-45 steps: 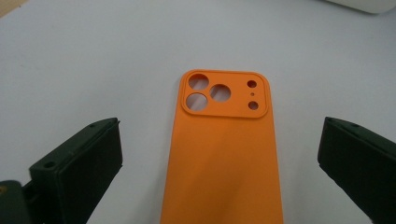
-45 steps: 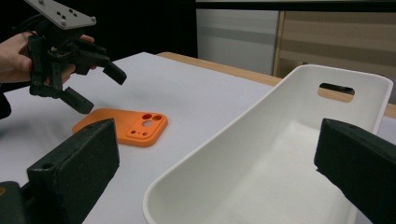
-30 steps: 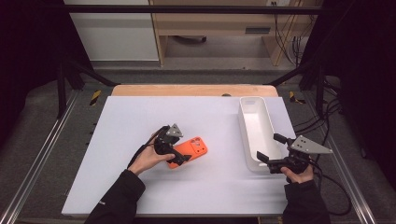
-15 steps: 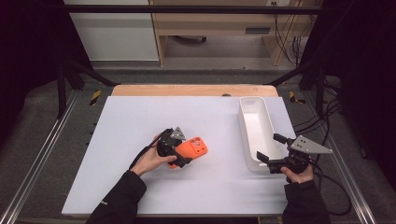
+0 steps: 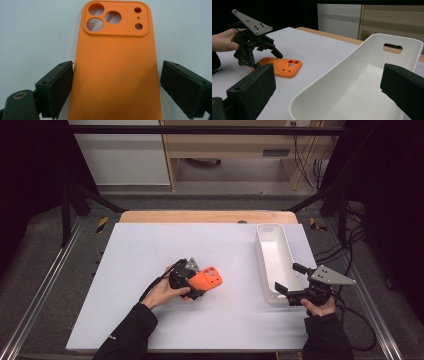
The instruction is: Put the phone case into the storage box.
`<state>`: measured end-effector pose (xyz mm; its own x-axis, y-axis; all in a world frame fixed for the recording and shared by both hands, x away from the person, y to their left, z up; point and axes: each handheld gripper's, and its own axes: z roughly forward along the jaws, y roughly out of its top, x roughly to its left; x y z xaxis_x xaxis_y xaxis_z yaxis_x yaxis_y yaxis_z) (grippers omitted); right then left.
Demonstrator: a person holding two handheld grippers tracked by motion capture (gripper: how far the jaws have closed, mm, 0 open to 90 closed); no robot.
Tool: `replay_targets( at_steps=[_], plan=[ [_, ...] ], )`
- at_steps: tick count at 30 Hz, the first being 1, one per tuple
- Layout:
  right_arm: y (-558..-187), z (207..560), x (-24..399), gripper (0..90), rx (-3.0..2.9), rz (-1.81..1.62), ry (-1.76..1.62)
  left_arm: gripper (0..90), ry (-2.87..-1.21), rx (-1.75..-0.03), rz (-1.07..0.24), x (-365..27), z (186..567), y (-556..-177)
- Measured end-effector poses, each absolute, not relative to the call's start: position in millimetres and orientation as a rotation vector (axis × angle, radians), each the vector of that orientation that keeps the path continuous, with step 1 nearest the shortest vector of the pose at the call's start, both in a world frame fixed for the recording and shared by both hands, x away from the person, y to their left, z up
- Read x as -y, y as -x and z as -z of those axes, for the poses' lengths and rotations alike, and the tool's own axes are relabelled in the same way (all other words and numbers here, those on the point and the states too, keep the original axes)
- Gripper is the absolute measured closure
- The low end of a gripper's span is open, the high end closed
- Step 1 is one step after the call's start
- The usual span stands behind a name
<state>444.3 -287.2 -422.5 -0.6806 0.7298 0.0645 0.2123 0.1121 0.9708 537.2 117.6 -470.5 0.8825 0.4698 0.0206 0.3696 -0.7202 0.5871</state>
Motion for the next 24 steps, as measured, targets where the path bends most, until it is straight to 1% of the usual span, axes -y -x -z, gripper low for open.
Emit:
replay_targets(
  at_steps=[5,24],
  plan=[
    [-444.4,422.6,287.2,0.5,-1.965,-1.595,-0.913,15.1,-2.47,-0.596,-0.244,-117.8,470.5,-537.0],
    [-444.6,422.5,287.5,0.5,-1.967,-1.596,-0.916,14.7,-2.47,-0.597,-0.231,-118.2,472.9,-538.2]
  ],
)
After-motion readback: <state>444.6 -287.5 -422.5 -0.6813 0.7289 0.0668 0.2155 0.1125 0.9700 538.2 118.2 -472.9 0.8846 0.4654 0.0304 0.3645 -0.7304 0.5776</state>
